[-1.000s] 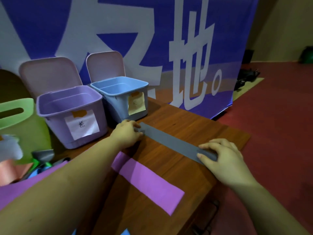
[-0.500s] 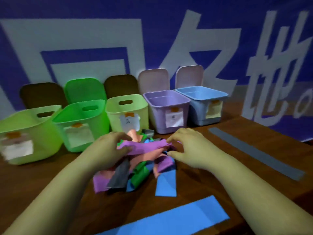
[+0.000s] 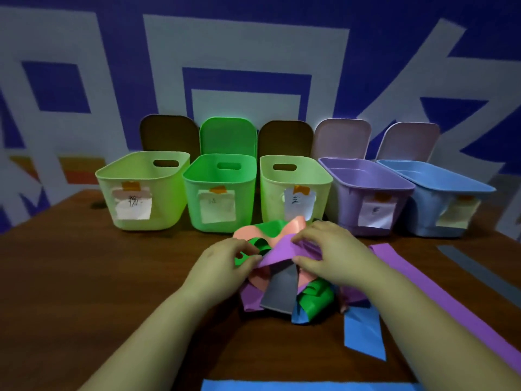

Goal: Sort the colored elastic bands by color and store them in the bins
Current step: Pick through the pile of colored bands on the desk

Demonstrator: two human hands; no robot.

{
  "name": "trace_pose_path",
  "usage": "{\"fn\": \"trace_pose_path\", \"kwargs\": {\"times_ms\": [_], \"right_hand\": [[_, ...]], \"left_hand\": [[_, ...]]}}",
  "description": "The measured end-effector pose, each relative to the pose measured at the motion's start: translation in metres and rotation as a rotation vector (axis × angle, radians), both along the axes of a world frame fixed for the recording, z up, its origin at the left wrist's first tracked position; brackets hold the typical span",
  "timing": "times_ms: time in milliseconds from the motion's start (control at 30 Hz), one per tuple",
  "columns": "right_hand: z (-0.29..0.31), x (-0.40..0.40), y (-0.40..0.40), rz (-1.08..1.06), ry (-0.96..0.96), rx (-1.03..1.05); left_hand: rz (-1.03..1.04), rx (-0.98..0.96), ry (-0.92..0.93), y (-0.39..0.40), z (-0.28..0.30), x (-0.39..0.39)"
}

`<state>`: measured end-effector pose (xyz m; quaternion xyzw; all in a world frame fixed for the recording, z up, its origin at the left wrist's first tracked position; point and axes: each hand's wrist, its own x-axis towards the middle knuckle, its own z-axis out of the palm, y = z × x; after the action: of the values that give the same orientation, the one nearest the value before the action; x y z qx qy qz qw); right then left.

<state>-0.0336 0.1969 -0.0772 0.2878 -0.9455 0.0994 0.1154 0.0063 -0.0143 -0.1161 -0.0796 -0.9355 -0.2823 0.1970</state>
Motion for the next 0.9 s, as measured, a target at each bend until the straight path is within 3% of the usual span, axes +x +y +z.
{"fn": "trace_pose_path", "kwargs": {"times_ms": [200, 333, 567, 733, 900], "right_hand": [[-0.018, -0.014, 0.003, -0.034, -0.042, -0.238], [-0.025, -0.015, 0.003, -0.037, -0.145, -0.280], [-0.020, -0.001, 0.006, 0.046, -0.019, -0.408], [-0.014, 0.004, 0.008, 0.072, 0.052, -0.448], [-0.004, 0.001, 0.025, 0.007, 0.038, -0.508]], "left_hand": [[-0.030, 0.013, -0.095, 0.003, -0.010, -0.007], [-0.004, 0.056, -0.104, 0.003, -0.014, -0.010], [-0.154, -0.008, -0.020, 0.003, -0.024, -0.013], [-0.075, -0.081, 0.121, -0.006, -0.017, -0.012], [-0.017, -0.020, 0.012, -0.024, 0.001, -0.005]]}}
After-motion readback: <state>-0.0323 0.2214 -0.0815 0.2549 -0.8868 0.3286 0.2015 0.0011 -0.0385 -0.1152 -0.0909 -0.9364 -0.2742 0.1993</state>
